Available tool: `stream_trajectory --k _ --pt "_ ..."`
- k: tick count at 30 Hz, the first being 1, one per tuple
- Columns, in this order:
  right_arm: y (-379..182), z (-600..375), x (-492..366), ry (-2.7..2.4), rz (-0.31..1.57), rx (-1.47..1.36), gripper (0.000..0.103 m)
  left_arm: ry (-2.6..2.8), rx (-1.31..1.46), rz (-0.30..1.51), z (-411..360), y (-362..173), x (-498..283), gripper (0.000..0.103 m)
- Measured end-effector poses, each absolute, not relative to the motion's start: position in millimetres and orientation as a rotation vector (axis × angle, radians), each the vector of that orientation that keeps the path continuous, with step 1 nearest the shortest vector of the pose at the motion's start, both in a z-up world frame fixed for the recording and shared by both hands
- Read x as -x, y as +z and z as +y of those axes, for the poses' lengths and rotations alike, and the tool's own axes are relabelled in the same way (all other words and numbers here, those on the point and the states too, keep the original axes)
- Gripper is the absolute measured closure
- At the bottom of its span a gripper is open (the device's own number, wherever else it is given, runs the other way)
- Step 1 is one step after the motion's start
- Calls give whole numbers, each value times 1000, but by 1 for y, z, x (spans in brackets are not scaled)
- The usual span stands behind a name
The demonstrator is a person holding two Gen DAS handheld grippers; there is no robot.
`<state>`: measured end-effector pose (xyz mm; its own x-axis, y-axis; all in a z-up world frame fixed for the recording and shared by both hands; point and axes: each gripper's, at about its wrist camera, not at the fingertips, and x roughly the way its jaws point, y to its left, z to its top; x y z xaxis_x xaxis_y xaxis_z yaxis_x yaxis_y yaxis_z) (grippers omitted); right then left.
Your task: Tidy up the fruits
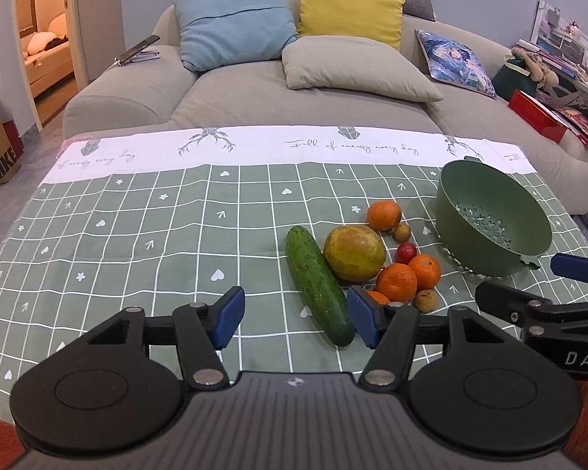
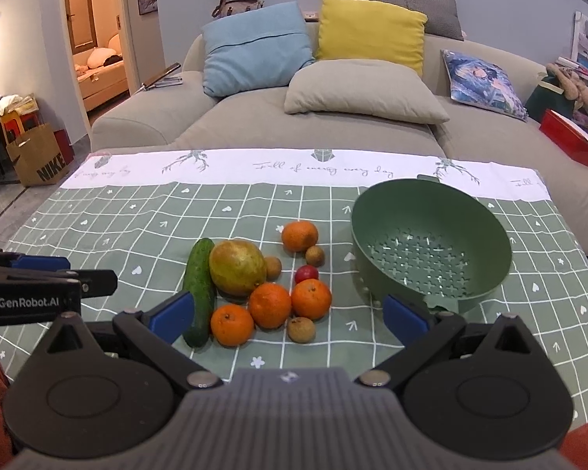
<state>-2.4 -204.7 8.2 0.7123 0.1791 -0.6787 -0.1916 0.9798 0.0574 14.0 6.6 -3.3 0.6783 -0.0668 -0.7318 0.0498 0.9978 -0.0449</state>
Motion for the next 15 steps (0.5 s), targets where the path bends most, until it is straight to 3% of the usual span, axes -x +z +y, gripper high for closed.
stream_trajectory --k 7,10,15 --pt "-7 -201 -19 228 786 16 16 -97 56 862 6 -14 -31 53" --pt "-16 -198 -28 246 803 19 29 -109 65 883 5 -21 -40 60" --pt "-30 -193 -46 288 828 15 42 -147 130 936 6 -38 -60 62"
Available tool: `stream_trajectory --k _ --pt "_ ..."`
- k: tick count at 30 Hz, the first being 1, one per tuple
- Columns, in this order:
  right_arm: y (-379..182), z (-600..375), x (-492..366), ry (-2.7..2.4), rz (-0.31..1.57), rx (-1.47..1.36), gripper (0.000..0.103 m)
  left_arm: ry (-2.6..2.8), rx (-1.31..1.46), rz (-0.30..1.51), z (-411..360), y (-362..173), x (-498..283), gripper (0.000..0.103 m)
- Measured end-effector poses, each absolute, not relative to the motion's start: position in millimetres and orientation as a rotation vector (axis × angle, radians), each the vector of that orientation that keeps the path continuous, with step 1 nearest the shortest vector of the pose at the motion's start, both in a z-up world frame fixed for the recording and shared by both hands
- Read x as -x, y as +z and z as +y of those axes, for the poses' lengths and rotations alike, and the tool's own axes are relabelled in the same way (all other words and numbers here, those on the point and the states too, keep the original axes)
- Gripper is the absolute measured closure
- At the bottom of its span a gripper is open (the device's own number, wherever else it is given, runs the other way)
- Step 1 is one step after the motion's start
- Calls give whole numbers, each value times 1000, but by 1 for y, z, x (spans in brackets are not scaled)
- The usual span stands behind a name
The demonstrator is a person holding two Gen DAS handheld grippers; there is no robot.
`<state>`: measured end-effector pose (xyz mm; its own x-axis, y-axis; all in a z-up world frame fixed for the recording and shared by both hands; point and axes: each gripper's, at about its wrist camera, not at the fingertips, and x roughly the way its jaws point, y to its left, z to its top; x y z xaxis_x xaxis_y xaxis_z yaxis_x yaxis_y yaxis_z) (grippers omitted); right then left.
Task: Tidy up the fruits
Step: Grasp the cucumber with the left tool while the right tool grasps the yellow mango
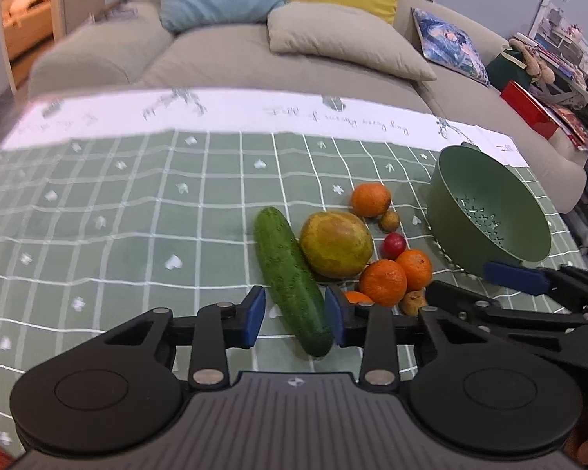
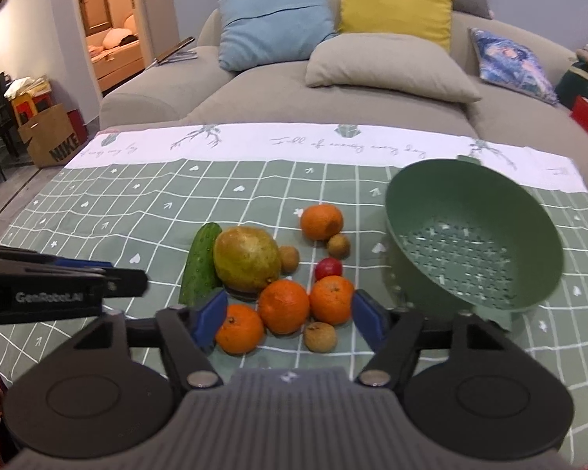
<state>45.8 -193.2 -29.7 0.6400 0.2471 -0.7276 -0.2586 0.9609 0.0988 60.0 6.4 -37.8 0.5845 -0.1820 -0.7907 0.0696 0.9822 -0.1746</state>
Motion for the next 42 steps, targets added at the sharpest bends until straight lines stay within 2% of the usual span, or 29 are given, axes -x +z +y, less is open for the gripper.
stream_trajectory --k 3,14,20,23,26,29,33,42 --pt "-39 -189 -57 316 846 22 49 -164 180 991 9 -50 -77 62" --pt "-66 -175 -94 394 867 87 51 -147 201 1109 6 -88 -126 62" --pt "-74 -174 -107 431 875 117 51 -153 204 1124 8 -94 -138 58" --pt "-77 -171 -110 460 871 134 51 -152 222 1135 13 -98 -144 48" --pt "-78 -165 -112 494 859 166 50 -170 254 1153 20 -101 -147 48" --pt "-81 -157 -116 520 845 214 42 -171 250 1161 23 -96 -147 51" --pt "-85 -147 -124 551 828 275 39 -138 234 1159 33 -88 -143 49" --pt "-98 -123 -129 612 832 320 39 -122 294 1167 55 -86 -139 47"
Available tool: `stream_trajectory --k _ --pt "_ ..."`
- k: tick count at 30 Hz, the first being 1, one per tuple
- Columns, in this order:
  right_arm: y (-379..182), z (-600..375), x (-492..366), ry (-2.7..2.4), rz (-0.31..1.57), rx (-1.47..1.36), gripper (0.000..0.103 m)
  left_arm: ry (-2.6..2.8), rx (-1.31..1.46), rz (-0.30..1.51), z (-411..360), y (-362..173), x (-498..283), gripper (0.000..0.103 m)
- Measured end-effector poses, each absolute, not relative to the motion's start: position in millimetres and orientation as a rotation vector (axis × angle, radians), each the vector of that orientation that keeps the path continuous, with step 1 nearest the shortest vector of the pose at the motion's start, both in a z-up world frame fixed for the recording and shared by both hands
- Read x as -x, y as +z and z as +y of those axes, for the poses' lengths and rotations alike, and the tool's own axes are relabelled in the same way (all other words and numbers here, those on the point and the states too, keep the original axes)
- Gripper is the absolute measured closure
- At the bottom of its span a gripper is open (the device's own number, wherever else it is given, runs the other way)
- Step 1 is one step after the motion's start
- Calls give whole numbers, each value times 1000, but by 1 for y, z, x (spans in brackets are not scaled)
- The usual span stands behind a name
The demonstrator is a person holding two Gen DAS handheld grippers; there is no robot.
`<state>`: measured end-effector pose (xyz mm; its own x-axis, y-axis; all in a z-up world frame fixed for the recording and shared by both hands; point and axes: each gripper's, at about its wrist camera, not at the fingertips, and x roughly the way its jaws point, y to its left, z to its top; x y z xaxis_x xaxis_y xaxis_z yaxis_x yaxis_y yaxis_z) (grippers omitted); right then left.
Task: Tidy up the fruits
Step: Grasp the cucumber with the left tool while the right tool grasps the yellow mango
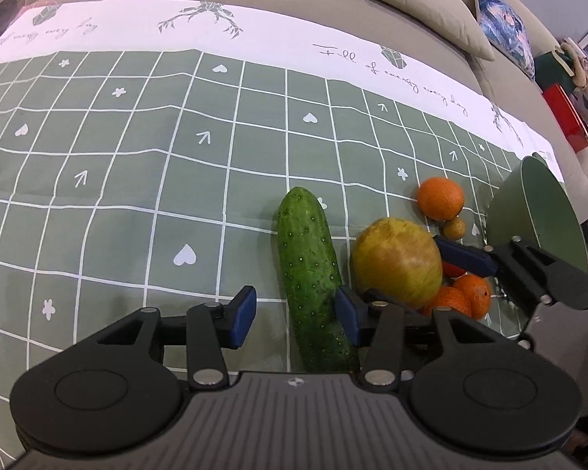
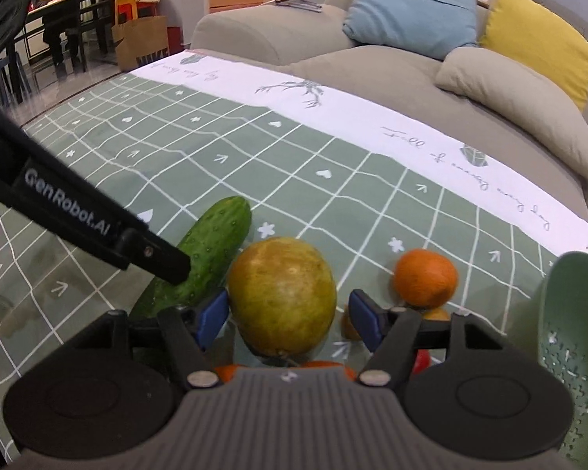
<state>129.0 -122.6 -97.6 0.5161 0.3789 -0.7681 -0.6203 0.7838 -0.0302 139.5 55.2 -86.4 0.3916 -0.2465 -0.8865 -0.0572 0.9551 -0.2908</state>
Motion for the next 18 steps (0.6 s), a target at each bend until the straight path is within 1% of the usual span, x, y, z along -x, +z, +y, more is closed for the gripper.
stream_trajectory --k 1,2,3,6,9,16,18 --pt "-99 -120 -128 612 831 327 39 -125 296 1168 55 -87 -140 47" --pt "-100 -118 -127 612 829 336 43 -127 297 1168 55 -87 -141 47" --pt "-100 -115 -126 617 827 343 43 -128 297 1168 55 -87 -141 47" --pt "-100 -112 -123 609 817 359 44 -134 292 1171 53 -87 -142 47" --pt "-96 -119 -122 601 829 312 44 -145 294 1179 51 -89 -144 47" --pt "-64 -143 -110 551 782 259 44 -169 304 1203 35 -97 -154 47" --pt "-57 -149 -105 532 776 257 44 -170 302 1212 29 -99 -157 49"
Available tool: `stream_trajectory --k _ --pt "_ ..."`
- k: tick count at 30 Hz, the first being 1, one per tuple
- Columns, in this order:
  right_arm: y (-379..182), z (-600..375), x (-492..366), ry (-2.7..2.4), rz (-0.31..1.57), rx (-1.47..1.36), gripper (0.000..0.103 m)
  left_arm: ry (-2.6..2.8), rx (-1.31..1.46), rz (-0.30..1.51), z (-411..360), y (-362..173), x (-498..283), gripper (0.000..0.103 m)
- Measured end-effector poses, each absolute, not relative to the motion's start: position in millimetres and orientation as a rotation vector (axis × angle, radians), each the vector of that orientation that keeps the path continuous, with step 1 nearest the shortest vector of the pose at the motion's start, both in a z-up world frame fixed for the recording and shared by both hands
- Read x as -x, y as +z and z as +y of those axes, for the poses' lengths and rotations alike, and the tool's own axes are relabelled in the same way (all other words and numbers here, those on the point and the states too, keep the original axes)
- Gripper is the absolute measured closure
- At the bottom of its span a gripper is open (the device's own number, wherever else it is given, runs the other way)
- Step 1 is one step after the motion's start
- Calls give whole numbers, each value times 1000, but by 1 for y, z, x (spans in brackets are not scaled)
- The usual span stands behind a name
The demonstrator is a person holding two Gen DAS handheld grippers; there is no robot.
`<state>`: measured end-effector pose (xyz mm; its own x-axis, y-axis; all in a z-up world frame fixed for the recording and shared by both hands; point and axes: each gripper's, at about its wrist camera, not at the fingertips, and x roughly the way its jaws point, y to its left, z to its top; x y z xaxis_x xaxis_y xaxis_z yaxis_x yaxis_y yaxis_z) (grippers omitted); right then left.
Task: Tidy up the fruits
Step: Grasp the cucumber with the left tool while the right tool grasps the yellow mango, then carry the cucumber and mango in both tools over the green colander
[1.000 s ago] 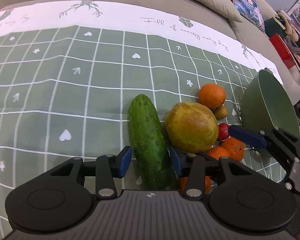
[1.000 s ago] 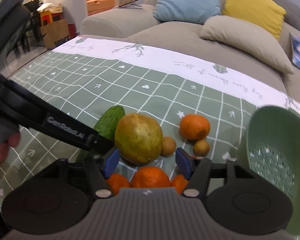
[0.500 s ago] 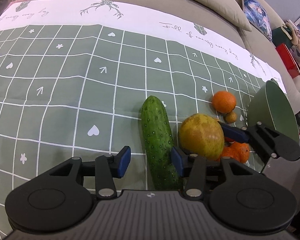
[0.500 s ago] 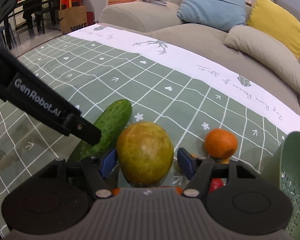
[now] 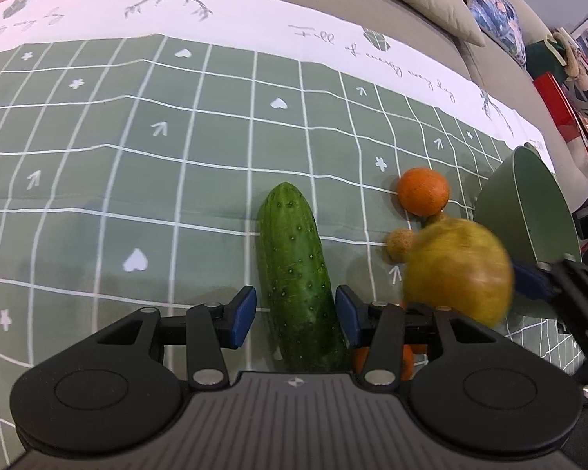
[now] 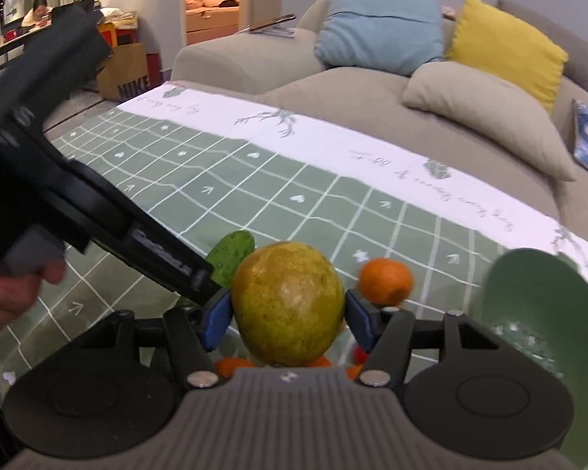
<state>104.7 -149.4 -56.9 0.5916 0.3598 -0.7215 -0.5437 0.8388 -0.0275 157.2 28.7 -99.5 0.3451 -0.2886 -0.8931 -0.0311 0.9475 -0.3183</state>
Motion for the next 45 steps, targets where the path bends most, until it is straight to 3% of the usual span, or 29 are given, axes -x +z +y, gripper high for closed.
stream_trajectory --k 5,13,23,32,45 --pt "-47 -168 -93 492 772 229 44 -161 301 1231 14 -106 -163 57" --pt "-40 -186 -81 460 766 195 44 -99 231 1195 3 -96 -149 61" --pt "-13 -211 -76 435 702 168 44 -163 241 1076 -16 -26 -129 61" --pt "6 -266 -97 400 718 230 44 -299 322 1027 -84 18 -160 61" --pt "-33 -336 -158 390 896 321 44 -347 374 1170 -170 -27 -221 61"
